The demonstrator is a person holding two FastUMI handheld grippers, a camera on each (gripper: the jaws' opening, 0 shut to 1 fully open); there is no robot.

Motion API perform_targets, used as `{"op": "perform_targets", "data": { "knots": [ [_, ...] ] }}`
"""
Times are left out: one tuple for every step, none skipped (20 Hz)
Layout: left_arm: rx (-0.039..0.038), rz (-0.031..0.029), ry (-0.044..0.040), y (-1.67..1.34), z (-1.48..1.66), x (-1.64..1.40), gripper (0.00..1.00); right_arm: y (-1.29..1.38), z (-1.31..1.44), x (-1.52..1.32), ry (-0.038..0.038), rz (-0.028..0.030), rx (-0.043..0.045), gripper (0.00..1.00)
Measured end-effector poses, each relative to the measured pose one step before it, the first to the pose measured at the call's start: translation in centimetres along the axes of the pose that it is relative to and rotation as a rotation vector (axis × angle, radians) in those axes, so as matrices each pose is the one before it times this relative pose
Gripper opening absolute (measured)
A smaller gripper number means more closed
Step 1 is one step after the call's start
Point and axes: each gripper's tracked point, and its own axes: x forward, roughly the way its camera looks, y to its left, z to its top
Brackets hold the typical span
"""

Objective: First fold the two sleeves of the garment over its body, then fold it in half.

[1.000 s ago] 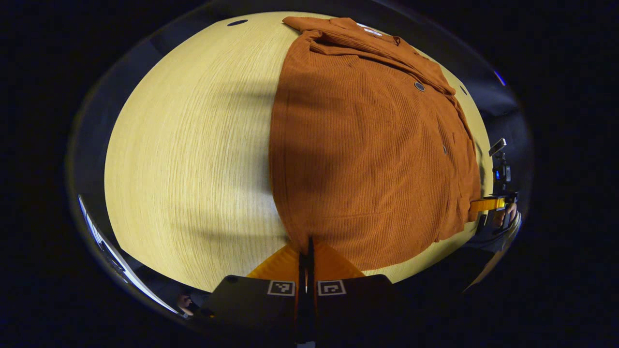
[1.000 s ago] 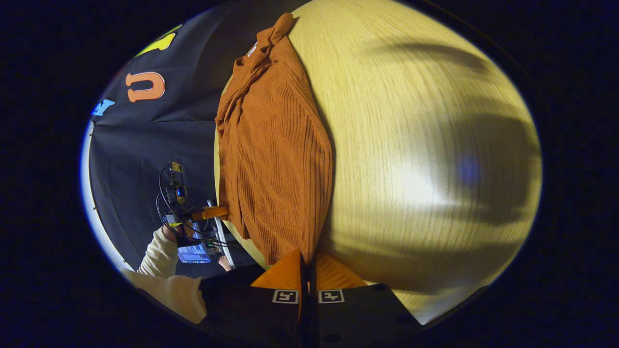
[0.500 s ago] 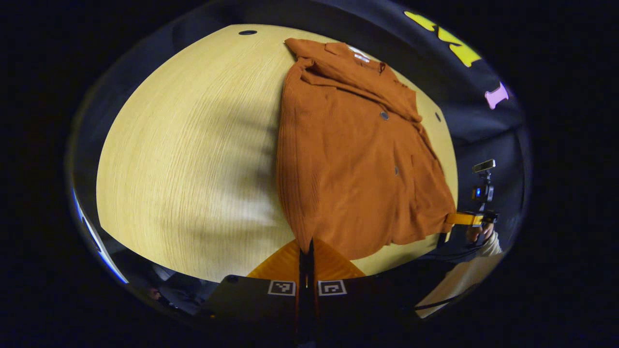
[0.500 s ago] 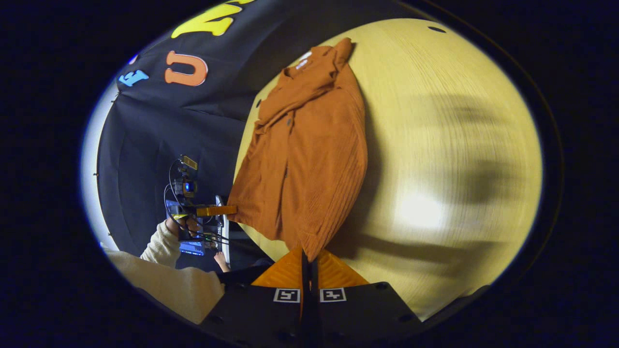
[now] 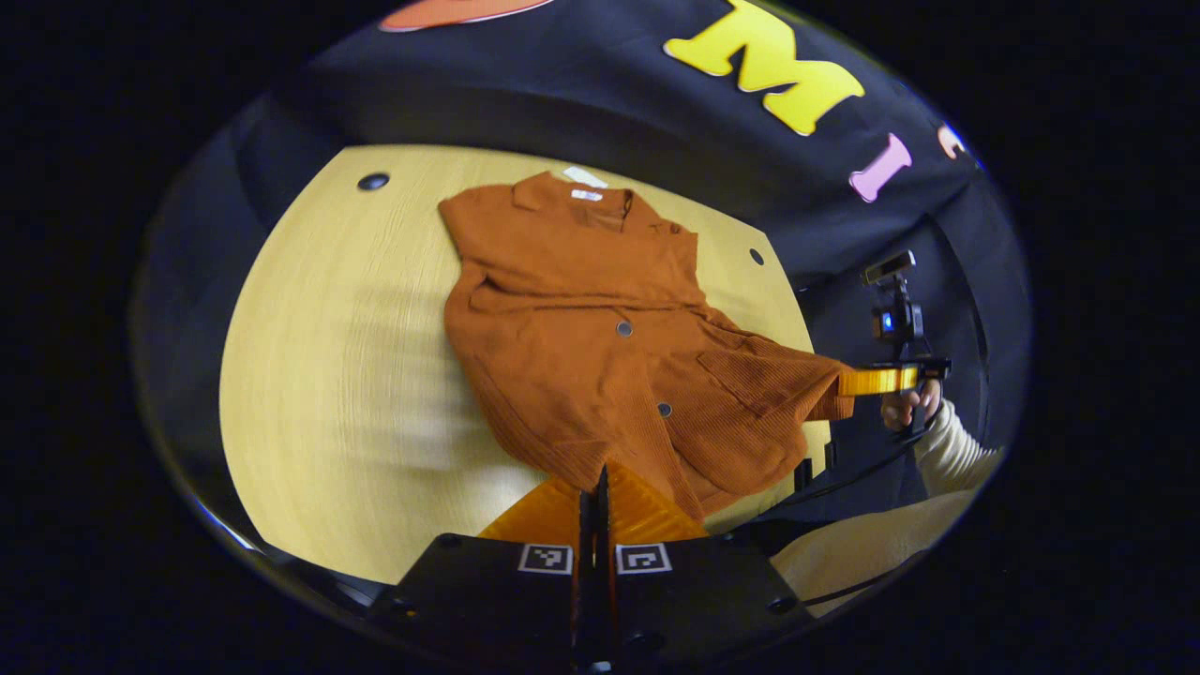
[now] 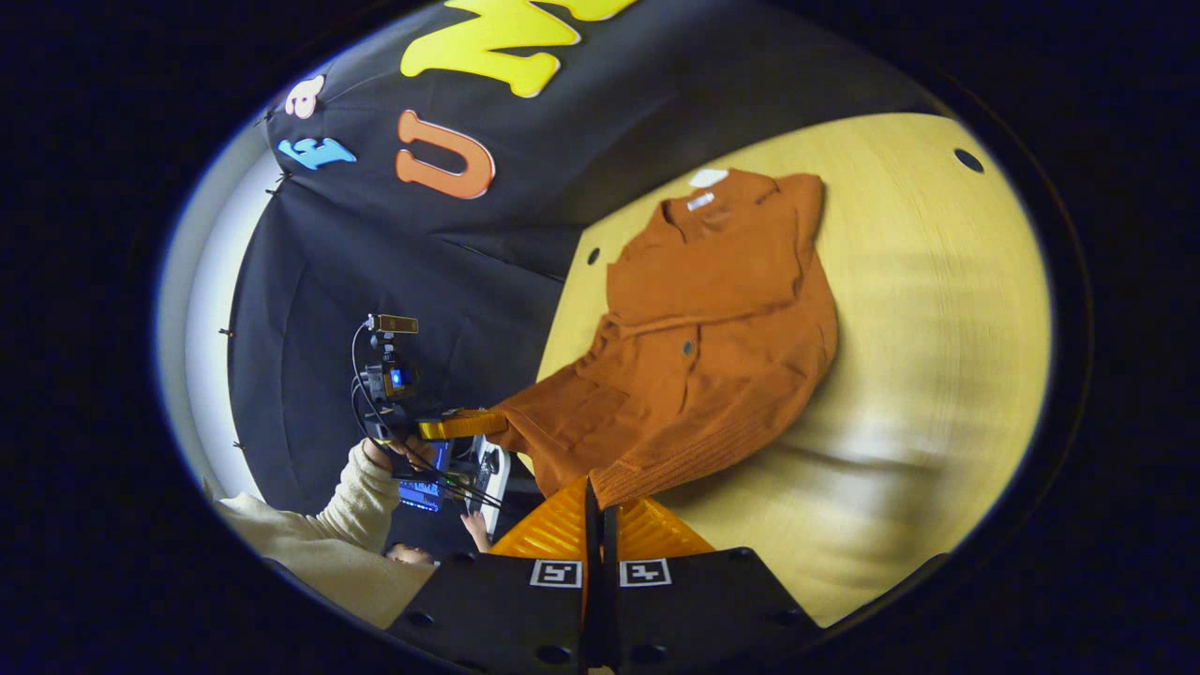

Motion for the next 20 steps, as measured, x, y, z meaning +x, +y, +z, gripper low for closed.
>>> {"op": "perform_targets", "data": {
  "knots": [
    [0.03163,-0.00050,-0.01219,-0.021,1.712,-0.211,0.03,0.555,1.770,0.311,-0.01404,-0.00103,-0.01546,0.00],
    [0.01944,-0.00540,-0.01262,-0.082,2.125,-0.030,0.03,0.307,1.823,0.403,-0.01453,-0.00675,-0.01731,0.00],
    [0.00749,-0.01172,-0.01659,-0.133,2.173,0.157,0.03,0.250,1.757,0.068,-0.01382,-0.01089,-0.01709,0.00],
    [-0.00086,-0.01297,-0.01830,0.161,2.117,0.167,0.03,0.202,1.884,0.189,-0.01509,-0.00716,-0.00896,0.00],
    [-0.01279,-0.02032,-0.01237,0.067,2.036,0.600,0.03,0.002,1.740,0.515,-0.01174,-0.00454,-0.00591,0.00],
    [-0.02169,-0.01601,-0.01116,0.477,1.937,0.721,0.03,-0.248,1.842,0.592,-0.01524,-0.01397,-0.00154,0.00],
    [-0.03487,-0.02003,-0.01536,0.546,1.939,0.848,0.03,-0.517,1.730,0.688,-0.01396,-0.01275,0.00477,0.00],
    [-0.04238,-0.02187,-0.01664,0.661,1.709,0.909,0.03,-0.761,1.938,0.532,-0.01647,-0.01419,0.01060,0.00],
    [-0.04240,-0.02157,-0.02692,0.819,1.881,1.199,0.07,-0.762,1.764,0.848,-0.01803,-0.01306,0.01354,0.00],
    [-0.03641,-0.01694,-0.02174,0.641,1.368,0.976,0.03,-0.868,1.649,1.011,-0.01661,-0.01320,0.01849,0.00],
    [-0.05410,-0.01515,-0.04256,1.186,1.925,1.105,0.03,-1.076,1.611,1.014,-0.02477,-0.01560,0.03037,0.00],
    [-0.06744,-0.02232,-0.03075,0.971,1.386,1.250,0.03,-1.283,1.518,0.959,-0.02282,-0.01648,0.03675,0.00],
    [-0.08301,-0.02435,-0.02948,0.971,0.936,1.229,0.02,-1.414,1.479,1.302,-0.03019,-0.01260,0.04660,0.00],
    [-0.08030,-0.00936,-0.03267,1.428,0.997,1.037,0.02,-1.383,1.336,1.612,-0.03034,-0.00870,0.04541,0.00],
    [-0.08405,-0.00734,-0.04371,1.666,0.897,1.006,0.03,-1.491,1.227,1.566,-0.03098,-0.00345,0.06455,0.00],
    [-0.10429,-0.03520,-0.05186,1.227,0.867,1.085,0.03,-1.336,1.355,1.296,-0.03008,0.00634,0.06651,0.00],
    [-0.12191,-0.06456,-0.04671,0.687,0.719,0.861,0.03,-1.662,1.198,1.626,-0.03822,0.00277,0.06935,0.00],
    [-0.12227,-0.05907,-0.06470,0.790,1.000,0.722,0.02,-1.652,0.905,1.450,-0.04294,0.01182,0.07730,0.00],
    [-0.09731,-0.03043,-0.05361,1.119,0.722,0.303,0.02,-1.285,1.111,1.243,-0.04321,0.01853,0.07522,0.00],
    [-0.07291,-0.02260,-0.04575,0.938,0.619,0.122,0.03,-1.350,0.480,0.160,-0.04822,0.00753,0.06555,0.00]
  ]
}}
